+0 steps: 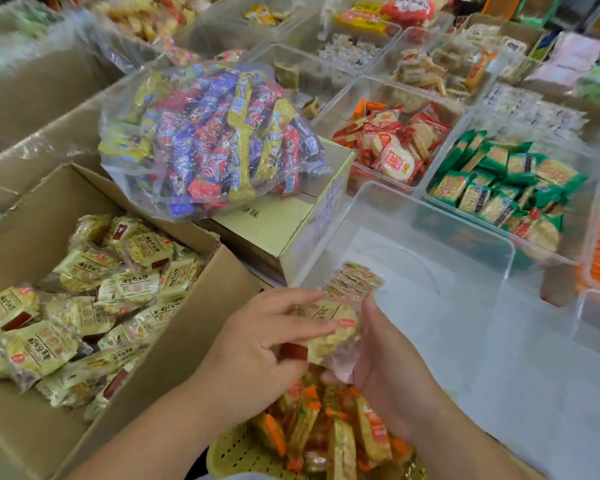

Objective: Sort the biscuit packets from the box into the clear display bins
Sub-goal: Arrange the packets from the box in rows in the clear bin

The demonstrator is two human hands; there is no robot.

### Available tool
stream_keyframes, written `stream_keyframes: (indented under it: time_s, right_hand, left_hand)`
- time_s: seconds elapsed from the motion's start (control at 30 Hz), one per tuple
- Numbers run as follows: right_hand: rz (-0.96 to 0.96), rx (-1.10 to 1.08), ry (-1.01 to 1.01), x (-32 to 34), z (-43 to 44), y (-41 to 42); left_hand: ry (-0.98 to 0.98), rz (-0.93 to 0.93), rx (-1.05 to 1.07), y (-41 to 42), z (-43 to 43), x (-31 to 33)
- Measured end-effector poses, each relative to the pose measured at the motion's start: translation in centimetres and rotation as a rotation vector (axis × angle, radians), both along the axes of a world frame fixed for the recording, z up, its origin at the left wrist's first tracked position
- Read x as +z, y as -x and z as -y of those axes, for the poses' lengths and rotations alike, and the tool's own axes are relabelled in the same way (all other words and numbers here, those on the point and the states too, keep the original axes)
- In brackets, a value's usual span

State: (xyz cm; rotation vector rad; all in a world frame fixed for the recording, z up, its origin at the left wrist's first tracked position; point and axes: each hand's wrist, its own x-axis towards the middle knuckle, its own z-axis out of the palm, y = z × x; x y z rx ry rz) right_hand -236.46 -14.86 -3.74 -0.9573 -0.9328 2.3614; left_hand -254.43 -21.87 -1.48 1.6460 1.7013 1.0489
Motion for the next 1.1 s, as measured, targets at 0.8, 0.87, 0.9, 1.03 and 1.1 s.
stream_keyframes:
  time_s: [0.8, 0.87, 0.9, 1.03, 1.1]
  right_hand:
    - [0.661, 0.005, -1.476, -3.4, -1.2, -6.1]
    - [0.668, -0.042, -1.476, -3.9, -2.7, -6.2]
    - [0.699, -0.066, -1.465, -4.2, -3.5, -6.2]
    - [0.936, -0.13, -1.397, -6.2, -8.0, -5.9]
    - [1.038, -0.113, -1.309, -7.5, -10.8, -5.7]
  left_hand:
    - [0.76, 0.868, 0.202, -2.4, -5.9, -2.4]
    - [0.724, 0.653, 0.251, -2.2, -6.9, -3.2]
    - [0.669, 0.494, 0.295, -2.0, -7.4, -3.8]
    - [0.55, -0.11, 0.182, -0.3, -8.4, -6.8]
    - [0.658, -0.246, 0.037, 0.1, -8.4, -8.4]
